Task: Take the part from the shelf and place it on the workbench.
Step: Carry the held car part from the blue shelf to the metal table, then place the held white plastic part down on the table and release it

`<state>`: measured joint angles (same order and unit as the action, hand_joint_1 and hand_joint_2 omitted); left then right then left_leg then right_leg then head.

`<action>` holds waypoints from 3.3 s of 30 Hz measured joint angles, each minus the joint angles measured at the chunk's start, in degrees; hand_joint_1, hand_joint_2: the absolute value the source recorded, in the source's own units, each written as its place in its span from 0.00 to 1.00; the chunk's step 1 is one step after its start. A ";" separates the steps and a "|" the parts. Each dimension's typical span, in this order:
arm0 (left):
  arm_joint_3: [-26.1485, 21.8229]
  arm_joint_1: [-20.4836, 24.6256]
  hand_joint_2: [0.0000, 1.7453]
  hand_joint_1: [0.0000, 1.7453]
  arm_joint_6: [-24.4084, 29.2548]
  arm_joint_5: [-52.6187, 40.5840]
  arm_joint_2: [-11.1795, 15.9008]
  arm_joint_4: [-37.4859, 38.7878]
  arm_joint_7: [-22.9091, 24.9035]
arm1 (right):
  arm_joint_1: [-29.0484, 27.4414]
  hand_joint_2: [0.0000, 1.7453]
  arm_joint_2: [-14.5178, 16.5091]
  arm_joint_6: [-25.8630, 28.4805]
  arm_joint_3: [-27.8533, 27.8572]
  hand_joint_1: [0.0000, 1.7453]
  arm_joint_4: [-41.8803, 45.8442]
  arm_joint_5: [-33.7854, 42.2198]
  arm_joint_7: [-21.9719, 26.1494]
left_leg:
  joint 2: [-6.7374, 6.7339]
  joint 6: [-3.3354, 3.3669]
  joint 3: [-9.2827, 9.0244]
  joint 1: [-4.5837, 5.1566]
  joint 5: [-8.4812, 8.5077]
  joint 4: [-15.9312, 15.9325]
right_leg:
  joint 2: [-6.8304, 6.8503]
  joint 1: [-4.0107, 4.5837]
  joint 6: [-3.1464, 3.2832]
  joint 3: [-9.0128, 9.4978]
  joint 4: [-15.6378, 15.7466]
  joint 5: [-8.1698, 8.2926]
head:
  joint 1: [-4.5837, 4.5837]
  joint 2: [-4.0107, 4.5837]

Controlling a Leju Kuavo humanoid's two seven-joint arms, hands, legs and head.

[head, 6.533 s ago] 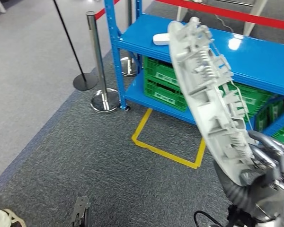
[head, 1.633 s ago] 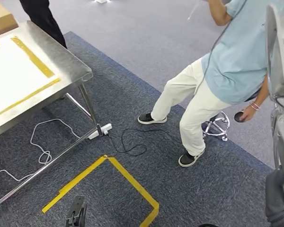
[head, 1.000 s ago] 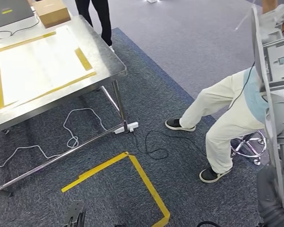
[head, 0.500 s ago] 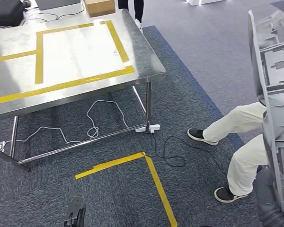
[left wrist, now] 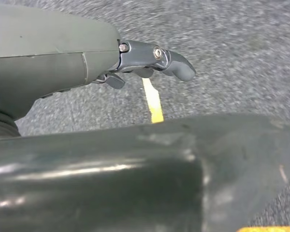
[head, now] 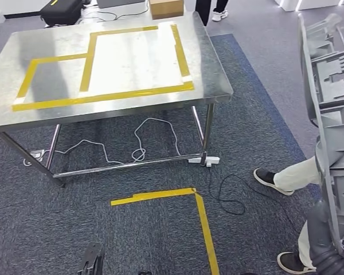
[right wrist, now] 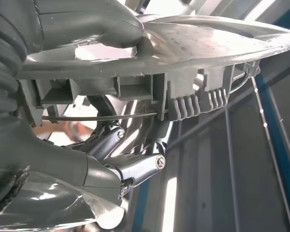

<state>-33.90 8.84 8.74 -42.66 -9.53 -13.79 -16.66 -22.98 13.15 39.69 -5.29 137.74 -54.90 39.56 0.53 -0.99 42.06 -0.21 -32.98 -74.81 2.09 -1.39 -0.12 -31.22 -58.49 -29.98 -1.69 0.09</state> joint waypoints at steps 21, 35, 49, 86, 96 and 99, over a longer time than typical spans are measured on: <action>-0.31 0.42 0.00 0.00 2.63 -0.37 -1.73 0.00 -0.78 | -1.18 1.00 0.14 0.01 3.73 1.00 0.60 7.42 -0.03 | 5.78 2.37 -8.00 0.49 6.19 15.77 | -6.11 -0.20 -2.31 -1.11 -0.59 0.23 | 1.02 0.00; 1.09 0.74 0.00 0.00 2.52 1.01 -1.18 0.00 -0.93 | -1.04 1.00 0.07 0.01 4.85 1.00 -1.22 10.14 0.00 | -0.10 2.35 -5.92 0.82 6.80 12.52 | -2.20 0.23 -0.36 1.69 0.12 -1.93 | 0.48 0.00; 1.59 0.45 0.00 0.00 2.03 0.98 -1.37 0.00 -1.05 | -1.05 1.00 -0.46 0.03 4.97 1.00 -1.91 9.99 -0.03 | 0.24 3.47 -15.62 0.77 1.28 18.17 | -1.95 -0.20 -3.39 -6.82 -6.20 0.12 | 1.37 0.02; 2.43 0.81 0.00 0.00 1.89 0.96 -1.34 0.07 -0.63 | -0.46 1.00 -0.54 0.05 5.28 1.00 -3.12 9.82 -0.02 | 0.66 1.84 -12.79 1.26 1.95 13.92 | -2.53 1.14 0.51 -1.60 -0.19 1.13 | 1.12 0.00; 2.45 0.75 0.00 0.00 2.01 0.98 -1.11 0.08 -0.58 | -0.37 1.00 -0.54 0.05 5.27 1.00 -3.24 9.81 0.01 | 0.02 -0.11 -6.11 -0.24 5.12 12.48 | -2.49 0.44 -0.13 1.73 0.05 -1.50 | 0.72 0.00; 2.45 0.69 0.00 0.00 2.03 0.95 -1.02 0.09 -0.51 | -0.30 1.00 -0.54 0.05 5.27 1.00 -3.32 9.84 0.03 | -0.09 1.07 -6.41 0.29 6.07 14.83 | -2.54 0.40 -1.34 1.72 0.34 -2.13 | 0.75 0.00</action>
<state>-31.45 9.52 10.78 -41.71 -10.55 -13.70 -17.17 -23.27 12.61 39.74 -0.02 134.43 -45.06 39.59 0.43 0.08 35.65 0.08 -26.91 -59.97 -0.44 -0.99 -1.46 -29.50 -58.15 -32.11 -0.94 0.09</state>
